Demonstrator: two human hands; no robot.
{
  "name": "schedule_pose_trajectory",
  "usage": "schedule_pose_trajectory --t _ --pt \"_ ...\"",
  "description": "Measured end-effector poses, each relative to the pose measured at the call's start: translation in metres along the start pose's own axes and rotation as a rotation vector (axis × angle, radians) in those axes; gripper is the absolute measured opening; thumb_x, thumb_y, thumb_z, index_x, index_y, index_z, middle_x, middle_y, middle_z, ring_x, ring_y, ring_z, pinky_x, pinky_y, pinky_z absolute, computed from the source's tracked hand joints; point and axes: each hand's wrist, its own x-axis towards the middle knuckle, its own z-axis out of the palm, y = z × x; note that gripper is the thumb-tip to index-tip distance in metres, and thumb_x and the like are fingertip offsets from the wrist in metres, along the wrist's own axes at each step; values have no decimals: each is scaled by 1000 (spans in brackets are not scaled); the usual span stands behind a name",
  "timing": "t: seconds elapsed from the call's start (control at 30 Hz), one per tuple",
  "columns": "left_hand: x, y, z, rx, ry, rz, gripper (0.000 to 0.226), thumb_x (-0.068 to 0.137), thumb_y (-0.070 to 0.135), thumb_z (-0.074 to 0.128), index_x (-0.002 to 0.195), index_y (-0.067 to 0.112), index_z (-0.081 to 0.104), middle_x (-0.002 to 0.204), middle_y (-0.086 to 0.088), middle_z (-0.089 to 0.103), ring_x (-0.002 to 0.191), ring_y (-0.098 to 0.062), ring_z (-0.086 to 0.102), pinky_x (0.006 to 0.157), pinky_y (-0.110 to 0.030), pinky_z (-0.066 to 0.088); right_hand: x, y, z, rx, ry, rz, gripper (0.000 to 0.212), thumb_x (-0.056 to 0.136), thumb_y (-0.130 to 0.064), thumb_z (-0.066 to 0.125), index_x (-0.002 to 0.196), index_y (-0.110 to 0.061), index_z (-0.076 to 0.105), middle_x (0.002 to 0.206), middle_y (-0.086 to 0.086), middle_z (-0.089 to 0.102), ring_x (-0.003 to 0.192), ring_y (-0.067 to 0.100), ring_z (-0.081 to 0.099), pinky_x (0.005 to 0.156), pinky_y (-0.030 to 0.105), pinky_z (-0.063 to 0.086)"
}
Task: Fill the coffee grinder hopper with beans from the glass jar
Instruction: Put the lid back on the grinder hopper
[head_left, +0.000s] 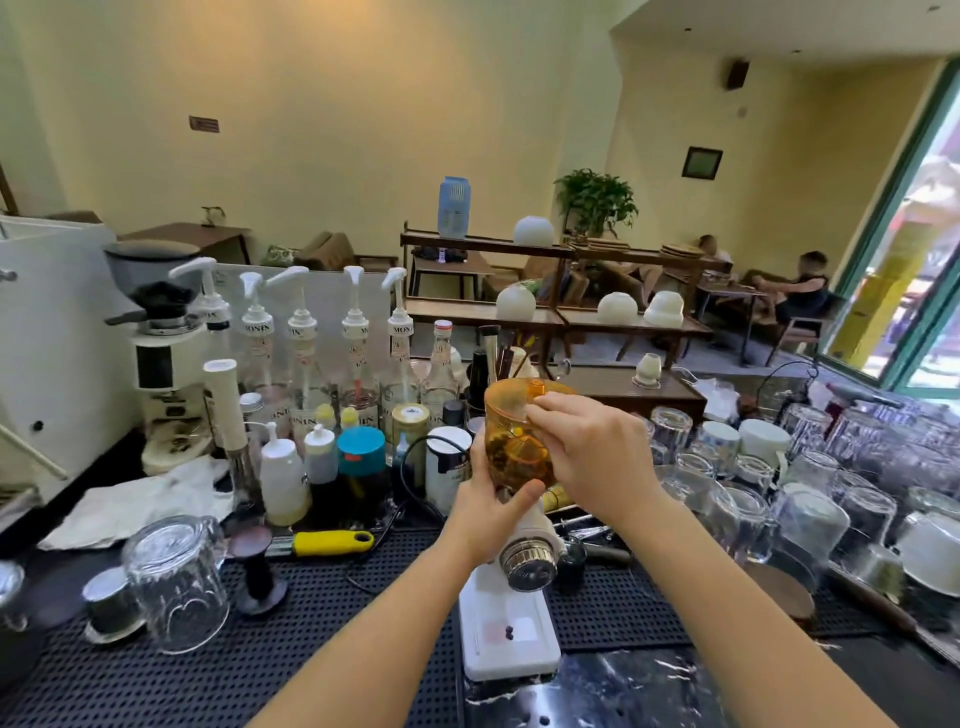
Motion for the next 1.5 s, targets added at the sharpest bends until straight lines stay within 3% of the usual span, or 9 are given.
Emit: schedule_pose_trajectory --t 0.4,0.5,0.73,0.87,0.97,1.07,1.17,1.3,1.5 --pt "0 -3 -2 -12 -2 20 98 65 78 57 135 53 -6 110 2 60 85 1 58 70 -19 45 28 -2 -13 83 -138 101 28 77 -47 59 85 -24 72 84 -2 70 79 18 61 67 34 47" --pt "1 -5 -2 -31 -3 45 94 65 77 58 132 60 -6 115 2 59 84 8 55 71 -17 44 52 1 -1 143 -186 221 27 83 -41 56 87 -18 71 87 -1 66 81 17 58 69 34 45" --pt "-1 -3 -6 -40 -87 12 95 66 76 59 131 58 -7 129 0 50 105 -12 52 87 -37 50 66 2 5 174 -476 358 15 76 -36 59 82 -26 69 82 -7 66 79 16 58 84 49 48" --pt "-16 -11 -6 -71 -30 97 71 87 46 57 143 31 15 140 -2 39 123 -5 41 94 -16 37 30 10 -1 425 -37 474 29 76 -33 66 101 -18 67 92 -3 66 82 10 58 78 26 49" --pt "-61 -43 -4 241 335 132 34 89 31 48 120 17 44 100 -1 54 90 -15 49 73 -29 42 -52 15 6 470 305 561 9 81 -14 60 88 -14 65 73 -2 62 62 7 54 57 19 45" --pt "-123 -72 11 379 246 138 15 83 16 51 97 13 55 75 0 55 64 -8 47 57 -25 37 -162 16 37 491 -10 704 12 78 -7 63 88 -13 68 75 5 67 61 16 57 62 32 51" --pt "-167 -88 46 516 -61 114 14 82 15 57 96 13 60 84 -1 60 70 -12 56 62 -30 49 -250 21 62 437 -431 813 13 78 -7 68 91 -8 72 84 9 69 74 24 62 73 41 53" --pt "-178 -90 89 677 -175 -28 34 85 28 64 115 12 61 110 -8 61 101 -24 55 88 -33 45 -293 38 74 439 -590 728 10 74 -11 71 66 -6 67 58 -7 51 70 29 57 61 37 44" --pt "-175 -76 108 710 -34 -103 16 74 -2 74 89 3 72 86 -14 67 77 -26 64 71 -27 48 -304 46 84 411 -728 666 18 88 -17 57 81 -8 71 85 8 58 79 28 57 68 38 46"
